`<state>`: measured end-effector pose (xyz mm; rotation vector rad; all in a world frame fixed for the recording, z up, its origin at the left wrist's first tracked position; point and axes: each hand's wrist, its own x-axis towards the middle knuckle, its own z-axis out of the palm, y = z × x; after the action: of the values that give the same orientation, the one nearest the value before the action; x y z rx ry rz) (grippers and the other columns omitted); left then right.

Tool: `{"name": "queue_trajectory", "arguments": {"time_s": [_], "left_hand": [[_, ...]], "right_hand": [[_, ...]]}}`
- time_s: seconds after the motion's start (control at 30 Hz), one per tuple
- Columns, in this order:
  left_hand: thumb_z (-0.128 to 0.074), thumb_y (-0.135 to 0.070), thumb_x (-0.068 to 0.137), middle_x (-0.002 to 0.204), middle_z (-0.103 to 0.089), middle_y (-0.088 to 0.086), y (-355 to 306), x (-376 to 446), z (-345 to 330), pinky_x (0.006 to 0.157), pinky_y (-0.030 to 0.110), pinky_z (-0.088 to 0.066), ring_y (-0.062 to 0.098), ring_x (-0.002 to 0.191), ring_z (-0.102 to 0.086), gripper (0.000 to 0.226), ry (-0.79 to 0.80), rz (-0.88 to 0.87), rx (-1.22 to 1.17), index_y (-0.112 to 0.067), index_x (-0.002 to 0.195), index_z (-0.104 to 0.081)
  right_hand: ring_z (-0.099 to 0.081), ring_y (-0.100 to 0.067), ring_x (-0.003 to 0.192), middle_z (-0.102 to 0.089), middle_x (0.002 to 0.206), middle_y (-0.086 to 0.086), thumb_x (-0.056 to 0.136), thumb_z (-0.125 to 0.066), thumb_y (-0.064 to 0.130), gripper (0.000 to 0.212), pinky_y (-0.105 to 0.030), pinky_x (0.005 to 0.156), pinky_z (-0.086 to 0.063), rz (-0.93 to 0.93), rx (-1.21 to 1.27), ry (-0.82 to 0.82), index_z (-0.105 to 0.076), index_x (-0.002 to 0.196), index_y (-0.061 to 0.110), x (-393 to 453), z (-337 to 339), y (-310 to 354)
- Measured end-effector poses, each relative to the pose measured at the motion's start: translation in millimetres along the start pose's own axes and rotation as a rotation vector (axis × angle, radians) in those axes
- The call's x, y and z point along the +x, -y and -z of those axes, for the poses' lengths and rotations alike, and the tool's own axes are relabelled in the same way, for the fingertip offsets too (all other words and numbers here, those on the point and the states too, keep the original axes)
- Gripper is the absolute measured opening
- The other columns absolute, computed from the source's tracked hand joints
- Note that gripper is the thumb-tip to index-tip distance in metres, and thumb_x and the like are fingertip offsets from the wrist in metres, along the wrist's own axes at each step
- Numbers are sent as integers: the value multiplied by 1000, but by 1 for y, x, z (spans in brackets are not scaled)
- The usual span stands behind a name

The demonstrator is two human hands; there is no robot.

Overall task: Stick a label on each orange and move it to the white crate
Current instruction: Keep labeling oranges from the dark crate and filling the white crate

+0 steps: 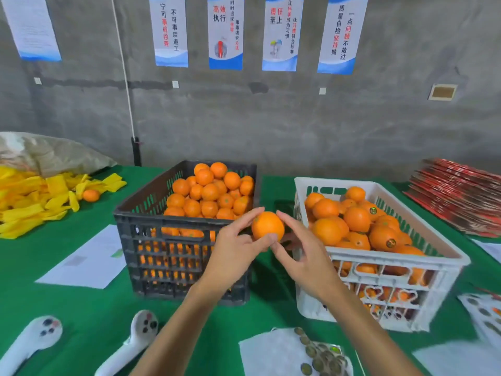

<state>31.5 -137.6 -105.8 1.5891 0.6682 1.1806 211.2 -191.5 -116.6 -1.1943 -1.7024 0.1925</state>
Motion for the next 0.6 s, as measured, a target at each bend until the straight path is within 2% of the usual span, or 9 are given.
{"name": "queue_trajectory", "arguments": {"time_s": [0.03,0.1,0.13,0.2,0.33,0.4,0.47,0.53,0.6], "left_hand": [[-87,-40,77,71,-65,14,12,-15,-4,84,33,-54,20,77,-61,60,8,40,6,-47,132,-64],[-89,-30,81,99,-78,1,38,-41,-13,87,35,-62,20,87,-76,52,-8,117,-57,-47,126,-67],[-88,-22,83,115,-76,0,52,-52,-19,84,35,-63,21,94,-78,50,-23,155,-96,-46,123,-67],[-85,-18,86,127,-69,4,78,-70,-31,81,36,-64,22,100,-77,47,-38,235,-114,-40,123,-67],[-86,-22,86,129,-64,12,120,-97,-50,84,43,-65,24,104,-74,56,-68,373,-47,-24,136,-62],[-87,-24,85,130,-65,11,133,-107,-59,89,46,-63,26,110,-71,57,-77,405,-28,-25,136,-61],[-86,-29,85,129,-65,8,141,-113,-68,94,48,-60,26,110,-71,57,-95,408,-31,-30,135,-59],[-84,-33,87,128,-65,6,145,-115,-72,95,48,-60,23,105,-73,59,-142,403,-42,-29,139,-57],[-81,-35,90,128,-64,3,148,-115,-74,93,46,-61,20,100,-75,59,-182,393,-28,-27,142,-54]], "right_hand": [[-62,-10,118,-56,137,21,97,-63,51,57,-33,94,-57,-40,2,11,-41,149,45,-19,-3,-4],[-63,-8,114,-58,132,22,96,-62,56,56,-31,91,-58,-124,-10,55,-41,148,47,-55,-10,-16],[-64,-7,112,-60,131,22,96,-62,57,56,-32,90,-58,-173,-11,81,-42,147,46,-71,-14,-23],[-66,-4,107,-62,128,21,95,-61,61,57,-31,89,-58,-254,-14,134,-43,147,45,-98,-18,-36],[-69,-5,94,-69,108,21,92,-57,70,55,-32,78,-59,-368,-40,212,-44,143,53,-139,-20,-57],[-67,-2,95,-67,106,26,90,-55,74,49,-30,79,-58,-397,-83,237,-47,135,59,-155,-16,-66],[-60,5,107,-63,115,32,87,-55,77,50,-25,89,-53,-420,-183,278,-53,131,54,-166,-11,-76],[-52,5,115,-59,126,28,88,-61,68,50,-25,99,-47,-413,-300,340,-60,131,42,-173,-10,-86],[-49,1,116,-60,127,20,89,-65,62,49,-19,97,-43,-426,-338,353,-63,129,34,-173,-10,-91]]}}
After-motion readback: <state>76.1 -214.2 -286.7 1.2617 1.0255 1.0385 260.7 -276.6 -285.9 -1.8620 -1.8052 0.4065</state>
